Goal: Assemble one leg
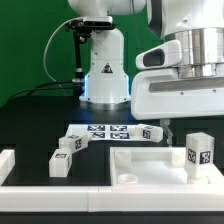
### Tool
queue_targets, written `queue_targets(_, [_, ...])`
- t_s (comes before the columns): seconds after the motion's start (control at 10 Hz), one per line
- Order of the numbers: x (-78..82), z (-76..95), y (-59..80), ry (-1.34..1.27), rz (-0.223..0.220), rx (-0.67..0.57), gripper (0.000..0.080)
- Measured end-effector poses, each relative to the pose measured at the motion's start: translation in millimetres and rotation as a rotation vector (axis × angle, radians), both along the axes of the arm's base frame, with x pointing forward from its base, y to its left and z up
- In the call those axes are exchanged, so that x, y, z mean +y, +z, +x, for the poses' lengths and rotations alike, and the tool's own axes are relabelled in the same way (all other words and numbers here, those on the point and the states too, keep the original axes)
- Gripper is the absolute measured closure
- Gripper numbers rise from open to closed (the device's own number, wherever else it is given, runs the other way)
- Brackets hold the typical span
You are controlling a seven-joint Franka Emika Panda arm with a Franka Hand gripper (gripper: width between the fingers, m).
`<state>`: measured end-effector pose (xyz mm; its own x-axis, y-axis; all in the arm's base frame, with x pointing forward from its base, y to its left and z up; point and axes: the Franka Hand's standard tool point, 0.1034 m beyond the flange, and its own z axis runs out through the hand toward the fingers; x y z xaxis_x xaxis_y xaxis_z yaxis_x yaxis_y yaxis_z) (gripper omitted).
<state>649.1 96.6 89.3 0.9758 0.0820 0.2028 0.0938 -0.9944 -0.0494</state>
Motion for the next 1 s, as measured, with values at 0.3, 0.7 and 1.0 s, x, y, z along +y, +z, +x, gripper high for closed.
queue_targets(0.3, [-3.2, -0.2, -2.6, 0.188, -0.050, -0.007, 0.0163])
queue_targets(0.7, [-2.9, -0.6, -3.2, 0.107, -0.031, -0.001, 0.0509])
queue_targets(1.0, [7.3, -1.4, -3.9, -0.157, 0.020, 0.012, 0.0512])
